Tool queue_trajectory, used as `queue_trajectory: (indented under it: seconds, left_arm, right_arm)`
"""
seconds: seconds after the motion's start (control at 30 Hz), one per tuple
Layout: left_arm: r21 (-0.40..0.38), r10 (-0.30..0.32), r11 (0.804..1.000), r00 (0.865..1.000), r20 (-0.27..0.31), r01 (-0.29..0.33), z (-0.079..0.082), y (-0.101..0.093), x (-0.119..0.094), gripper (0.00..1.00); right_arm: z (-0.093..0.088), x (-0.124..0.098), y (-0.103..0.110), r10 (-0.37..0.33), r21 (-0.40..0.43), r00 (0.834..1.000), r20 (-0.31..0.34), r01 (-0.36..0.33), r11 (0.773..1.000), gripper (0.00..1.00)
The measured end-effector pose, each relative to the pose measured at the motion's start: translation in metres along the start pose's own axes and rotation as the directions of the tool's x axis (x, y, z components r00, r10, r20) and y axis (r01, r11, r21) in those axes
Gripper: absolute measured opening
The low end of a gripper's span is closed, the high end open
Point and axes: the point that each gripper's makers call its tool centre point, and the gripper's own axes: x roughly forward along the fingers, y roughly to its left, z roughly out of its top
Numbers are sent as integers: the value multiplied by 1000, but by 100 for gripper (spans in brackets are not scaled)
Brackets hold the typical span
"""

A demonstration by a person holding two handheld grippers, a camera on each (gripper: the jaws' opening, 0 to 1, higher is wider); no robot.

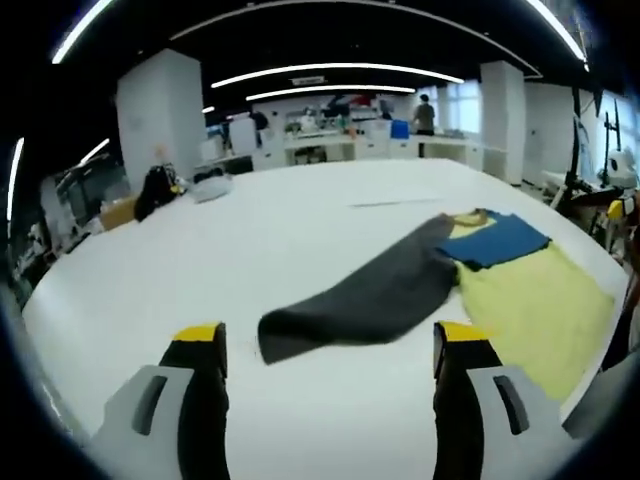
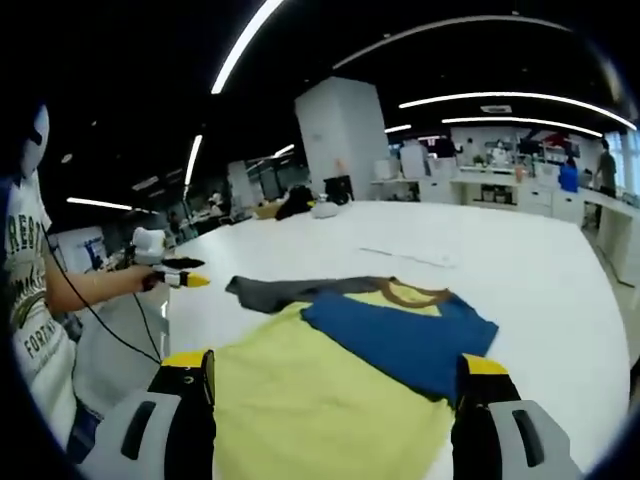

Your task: Fold the garment on the visible template until the final outline fits inside the template.

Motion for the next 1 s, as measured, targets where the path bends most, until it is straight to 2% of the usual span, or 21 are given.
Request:
queue_trajectory:
  seconds: [0.17, 0.37, 0.47, 0.6, 0.63, 0.67, 0.7, 0.8, 0.87, 0.93, 1.0]
  left_arm:
    - [-15, 62, 998, 998, -25, -62, -7, 15, 6, 67]
    - [-46, 113, 992, 992, -59, -115, -21, 32, 17, 52]
    - [-67, 122, 990, 991, -63, -126, -26, 34, 23, 47]
    - [-65, 121, 990, 987, -101, -128, -35, 29, 27, 41]
    - [-87, 115, 988, 988, -104, -124, -37, 27, 28, 40]
    - [-157, 116, 979, 989, -95, -130, -37, 25, 30, 39]
    - [-166, 115, 978, 989, -91, -129, -38, 25, 31, 37]
    - [-143, 119, 980, 984, -132, -138, -46, 24, 33, 33]
    - [-153, 117, 979, 986, -121, -135, -46, 23, 34, 32]
    - [-100, 127, 985, 986, -105, -138, -44, 25, 38, 28]
    - [-90, 129, 986, 986, -109, -139, -45, 24, 41, 24]
  right_arm:
    - [-11, -2, 4, 7, -6, 999, -31, -7, 1000, 99]
    - [-11, -2, 5, 10, -7, 999, -35, -10, 1000, 99]
    - [-11, -2, 9, 10, -12, 999, -37, -10, 1000, 99]
    - [-14, -4, 9, -1, -36, 998, -62, -1, 999, 99]
    - [-15, -5, 7, -9, -38, 998, -70, 7, 999, 99]
    - [-17, -5, 6, -17, -38, 997, -77, 14, 999, 99]
    - [-18, -5, 5, -27, -39, 996, -84, 23, 999, 99]
    - [-19, -7, 3, -39, -39, 995, -88, 36, 999, 98]
    - [-20, -7, 4, -42, -38, 995, -90, 39, 999, 98]
    - [-23, -8, 4, -52, -39, 993, -103, 48, 998, 98]
    - [-25, -8, 5, -55, -45, 991, -120, 50, 998, 98]
